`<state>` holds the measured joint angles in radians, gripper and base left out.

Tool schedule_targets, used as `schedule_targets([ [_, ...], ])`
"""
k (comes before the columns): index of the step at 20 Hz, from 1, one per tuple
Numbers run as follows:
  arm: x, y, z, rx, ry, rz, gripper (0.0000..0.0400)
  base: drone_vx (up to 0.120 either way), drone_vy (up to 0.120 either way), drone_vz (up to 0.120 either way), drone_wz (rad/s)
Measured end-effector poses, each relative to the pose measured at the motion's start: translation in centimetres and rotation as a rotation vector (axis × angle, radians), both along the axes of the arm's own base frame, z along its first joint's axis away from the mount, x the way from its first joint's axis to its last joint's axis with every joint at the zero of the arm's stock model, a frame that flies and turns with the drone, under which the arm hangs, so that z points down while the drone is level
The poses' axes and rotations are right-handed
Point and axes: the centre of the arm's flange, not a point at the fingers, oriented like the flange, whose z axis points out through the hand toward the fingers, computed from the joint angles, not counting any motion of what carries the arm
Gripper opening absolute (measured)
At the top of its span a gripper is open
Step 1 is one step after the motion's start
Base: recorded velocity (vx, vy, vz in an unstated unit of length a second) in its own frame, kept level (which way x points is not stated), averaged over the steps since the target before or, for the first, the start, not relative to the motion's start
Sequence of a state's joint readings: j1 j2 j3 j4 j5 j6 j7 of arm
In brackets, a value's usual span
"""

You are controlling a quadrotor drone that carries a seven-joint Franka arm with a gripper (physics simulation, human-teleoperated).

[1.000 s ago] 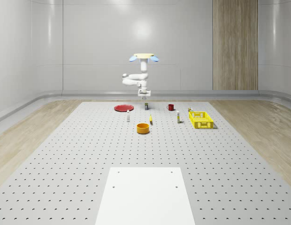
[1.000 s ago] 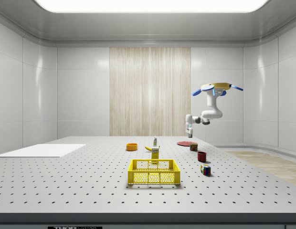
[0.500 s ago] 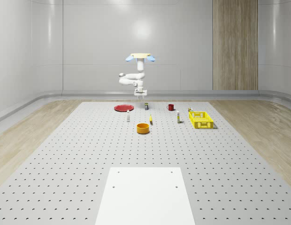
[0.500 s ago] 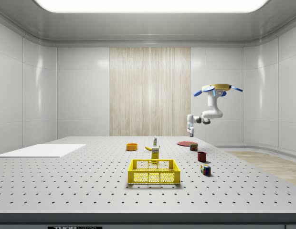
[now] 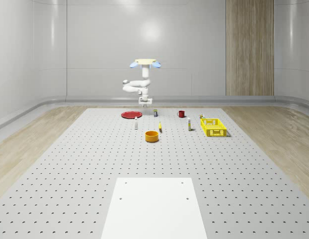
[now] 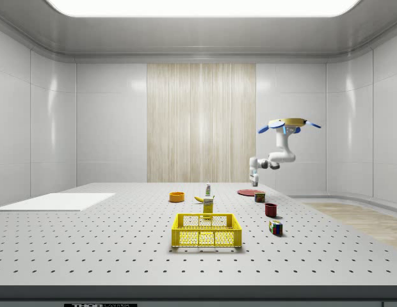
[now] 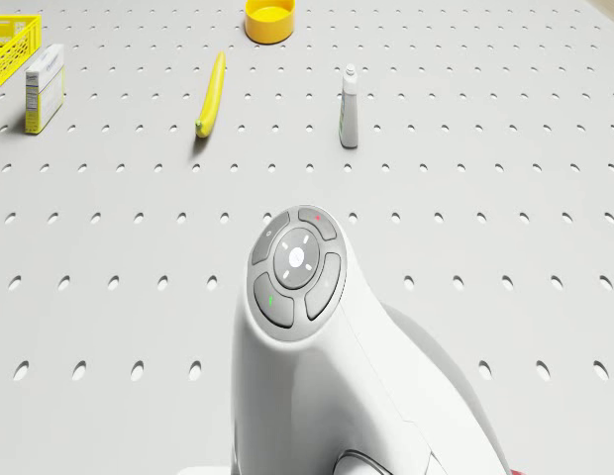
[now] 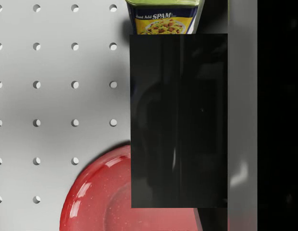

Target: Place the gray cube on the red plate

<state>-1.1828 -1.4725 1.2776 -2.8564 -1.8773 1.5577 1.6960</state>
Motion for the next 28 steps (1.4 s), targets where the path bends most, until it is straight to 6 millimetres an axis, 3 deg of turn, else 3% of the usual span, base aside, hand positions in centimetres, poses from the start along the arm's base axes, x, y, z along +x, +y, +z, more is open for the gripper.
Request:
schedule_targets([
  [6,0.00,0.00,0.00,0.000,0.000,0.000,0.0251,-0.067,-0.120,0.000,0.000],
  [14,0.00,0.00,0.00,0.000,0.000,0.000,0.0251,0.000,-0.120,-0.110,0.000],
  [28,0.00,0.00,0.04,0.000,0.000,0.000,0.0251,0.000,-0.111,0.000,0.000],
])
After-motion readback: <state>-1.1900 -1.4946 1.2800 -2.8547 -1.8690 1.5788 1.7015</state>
